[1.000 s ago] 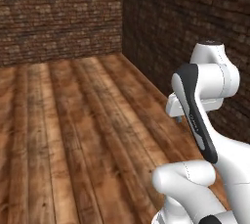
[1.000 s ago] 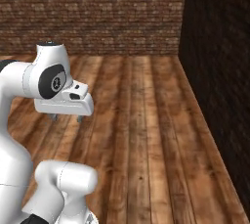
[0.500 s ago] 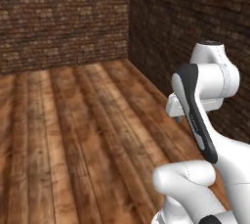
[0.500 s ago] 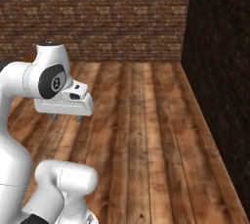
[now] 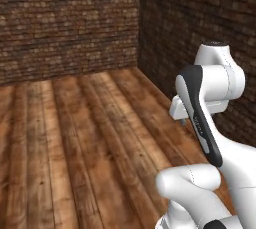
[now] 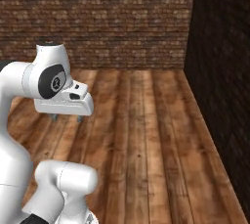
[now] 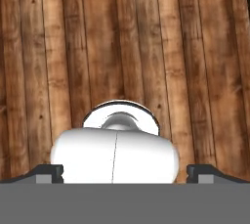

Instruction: Four empty soda cans are scattered around the kitchen. Gather all the cans and cluster them next to the stove for recycling.

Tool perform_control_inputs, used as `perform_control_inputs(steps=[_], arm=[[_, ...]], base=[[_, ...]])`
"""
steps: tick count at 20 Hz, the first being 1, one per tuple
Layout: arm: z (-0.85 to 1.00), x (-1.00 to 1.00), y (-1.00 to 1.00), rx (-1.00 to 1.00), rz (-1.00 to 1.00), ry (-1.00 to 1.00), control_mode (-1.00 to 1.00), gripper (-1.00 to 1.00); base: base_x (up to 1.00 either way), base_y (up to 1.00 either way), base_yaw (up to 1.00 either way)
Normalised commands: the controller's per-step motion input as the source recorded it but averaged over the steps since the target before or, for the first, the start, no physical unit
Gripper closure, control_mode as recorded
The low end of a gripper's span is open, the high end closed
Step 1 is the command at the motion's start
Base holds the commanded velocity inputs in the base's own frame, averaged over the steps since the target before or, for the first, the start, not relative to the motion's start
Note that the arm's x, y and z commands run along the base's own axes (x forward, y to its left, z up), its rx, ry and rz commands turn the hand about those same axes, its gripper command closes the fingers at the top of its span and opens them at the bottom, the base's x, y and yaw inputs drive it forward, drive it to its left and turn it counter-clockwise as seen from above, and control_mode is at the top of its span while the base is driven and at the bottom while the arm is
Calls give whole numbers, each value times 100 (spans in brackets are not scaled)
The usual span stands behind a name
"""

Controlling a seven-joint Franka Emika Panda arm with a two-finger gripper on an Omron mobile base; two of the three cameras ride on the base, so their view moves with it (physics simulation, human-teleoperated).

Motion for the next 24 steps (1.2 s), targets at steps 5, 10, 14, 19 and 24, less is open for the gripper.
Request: perform_control_inputs(steps=[5,10,14,19,24], arm=[[0,0,0,0,0,0,100,-100],[0,0,0,0,0,0,100,-100],[0,0,0,0,0,0,100,-100],[0,0,0,0,0,0,100,-100],[0,0,0,0,0,0,100,-100]], base=[[100,-19,0],[100,-30,1],[100,-49,13],[100,-41,29],[100,7,52]])
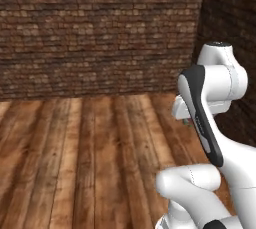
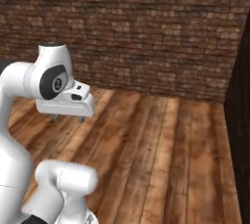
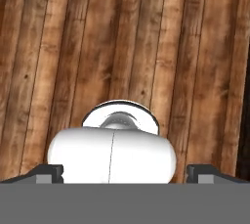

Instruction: Four empty soda cans are scattered around the kitchen. Gather all the cans and cluster them next to the stove for recycling.

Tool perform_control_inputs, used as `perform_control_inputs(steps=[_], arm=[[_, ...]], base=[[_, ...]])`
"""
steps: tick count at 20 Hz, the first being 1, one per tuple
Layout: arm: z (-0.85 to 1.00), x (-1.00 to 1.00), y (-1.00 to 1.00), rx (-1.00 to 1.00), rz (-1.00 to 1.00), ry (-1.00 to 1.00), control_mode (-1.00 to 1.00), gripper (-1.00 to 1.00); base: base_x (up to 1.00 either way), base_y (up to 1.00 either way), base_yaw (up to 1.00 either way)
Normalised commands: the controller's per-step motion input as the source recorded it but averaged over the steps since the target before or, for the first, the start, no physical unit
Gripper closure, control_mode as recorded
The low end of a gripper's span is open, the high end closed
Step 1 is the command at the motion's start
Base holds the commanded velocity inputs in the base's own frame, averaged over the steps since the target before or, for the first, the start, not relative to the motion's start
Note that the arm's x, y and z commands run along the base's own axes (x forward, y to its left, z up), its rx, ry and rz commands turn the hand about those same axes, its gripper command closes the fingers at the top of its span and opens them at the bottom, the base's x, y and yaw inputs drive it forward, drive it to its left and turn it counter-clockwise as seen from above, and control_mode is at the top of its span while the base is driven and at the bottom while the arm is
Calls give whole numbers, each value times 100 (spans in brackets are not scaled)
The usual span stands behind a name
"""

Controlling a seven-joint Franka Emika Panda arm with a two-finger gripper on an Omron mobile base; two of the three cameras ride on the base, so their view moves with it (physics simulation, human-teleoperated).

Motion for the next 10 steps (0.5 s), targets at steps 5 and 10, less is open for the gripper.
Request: perform_control_inputs(steps=[5,10], arm=[[0,0,0,0,0,0,100,-100],[0,0,0,0,0,0,100,-100]], base=[[100,0,58],[100,0,62]])
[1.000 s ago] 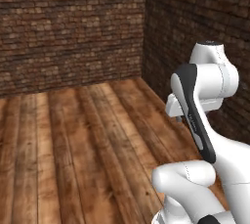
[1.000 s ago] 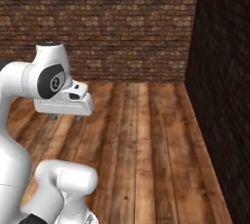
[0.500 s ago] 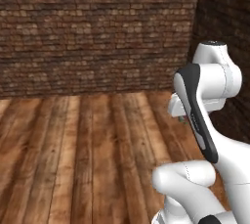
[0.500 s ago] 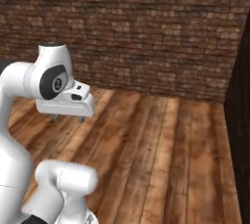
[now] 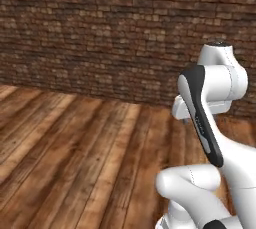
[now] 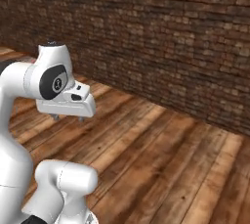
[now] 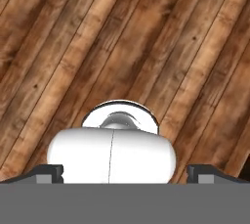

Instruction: Four empty soda cans are scattered around the kitchen. Gather all the cans and cluster them next to the stove for recycling.

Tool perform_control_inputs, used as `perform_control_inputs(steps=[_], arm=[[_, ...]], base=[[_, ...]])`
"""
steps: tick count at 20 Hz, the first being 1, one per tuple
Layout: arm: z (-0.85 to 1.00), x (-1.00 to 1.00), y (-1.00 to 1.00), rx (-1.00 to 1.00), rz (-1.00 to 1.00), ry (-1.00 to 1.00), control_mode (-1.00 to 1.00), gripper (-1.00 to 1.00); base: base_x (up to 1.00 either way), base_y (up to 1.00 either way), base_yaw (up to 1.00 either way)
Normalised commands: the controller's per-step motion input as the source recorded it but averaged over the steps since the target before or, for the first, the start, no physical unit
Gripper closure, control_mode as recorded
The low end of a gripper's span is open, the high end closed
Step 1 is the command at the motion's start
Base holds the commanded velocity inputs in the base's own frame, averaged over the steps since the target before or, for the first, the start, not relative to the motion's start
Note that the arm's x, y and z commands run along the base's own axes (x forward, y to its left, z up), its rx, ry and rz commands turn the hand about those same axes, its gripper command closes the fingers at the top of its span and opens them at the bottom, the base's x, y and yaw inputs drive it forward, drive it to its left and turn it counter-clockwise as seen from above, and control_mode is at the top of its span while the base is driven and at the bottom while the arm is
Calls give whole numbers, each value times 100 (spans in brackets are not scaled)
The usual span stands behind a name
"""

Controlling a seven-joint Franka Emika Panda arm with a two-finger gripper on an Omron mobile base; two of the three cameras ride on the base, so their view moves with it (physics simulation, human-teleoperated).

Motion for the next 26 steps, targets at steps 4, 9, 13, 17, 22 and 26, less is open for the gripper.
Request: perform_control_inputs(steps=[4,9,13,17,22,26], arm=[[0,0,0,0,0,0,100,-100],[0,0,0,0,0,0,100,-100],[0,0,0,0,0,0,100,-100],[0,0,0,0,0,0,100,-100],[0,0,0,0,0,0,100,-100],[0,0,0,0,0,0,100,-100]], base=[[100,-27,61],[100,-40,60],[100,-45,59],[100,-45,59],[100,-48,58],[100,-54,56]])
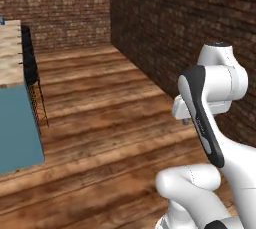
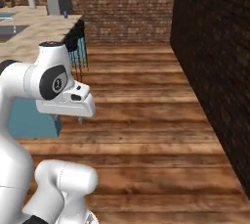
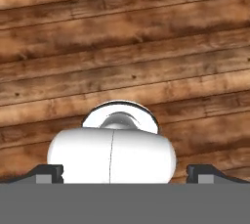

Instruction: Four empty soda cans are scattered around the kitchen. Gather all the cans and cluster them next to the stove for recycling.

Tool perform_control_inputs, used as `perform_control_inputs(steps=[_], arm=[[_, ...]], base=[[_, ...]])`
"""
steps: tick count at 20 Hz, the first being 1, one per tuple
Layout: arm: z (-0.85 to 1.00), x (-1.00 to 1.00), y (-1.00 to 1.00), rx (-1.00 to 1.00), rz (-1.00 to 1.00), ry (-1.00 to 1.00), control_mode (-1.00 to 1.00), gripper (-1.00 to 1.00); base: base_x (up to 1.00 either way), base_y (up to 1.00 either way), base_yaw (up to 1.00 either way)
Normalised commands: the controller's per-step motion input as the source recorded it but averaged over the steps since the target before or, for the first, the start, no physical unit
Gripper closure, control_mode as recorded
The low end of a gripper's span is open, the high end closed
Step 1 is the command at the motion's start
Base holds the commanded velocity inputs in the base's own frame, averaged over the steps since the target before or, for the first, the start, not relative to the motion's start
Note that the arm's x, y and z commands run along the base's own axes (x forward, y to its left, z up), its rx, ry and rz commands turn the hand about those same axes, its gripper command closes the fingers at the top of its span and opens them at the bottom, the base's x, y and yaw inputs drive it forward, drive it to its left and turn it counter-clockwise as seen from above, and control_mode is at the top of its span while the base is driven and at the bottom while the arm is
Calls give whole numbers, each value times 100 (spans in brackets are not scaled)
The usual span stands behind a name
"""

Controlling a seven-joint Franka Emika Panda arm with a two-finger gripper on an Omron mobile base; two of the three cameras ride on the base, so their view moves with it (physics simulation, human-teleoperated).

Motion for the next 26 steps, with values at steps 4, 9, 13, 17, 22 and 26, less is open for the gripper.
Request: perform_control_inputs(steps=[4,9,13,17,22,26], arm=[[0,0,0,0,0,0,100,-100],[0,0,0,0,0,0,100,-100],[0,0,0,0,0,0,100,-100],[0,0,0,0,0,0,100,-100],[0,0,0,0,0,0,100,-100],[0,0,0,0,0,0,100,-100]], base=[[100,-57,56],[99,-60,55],[97,-62,54],[88,-67,54],[86,-72,52],[72,-80,51]])
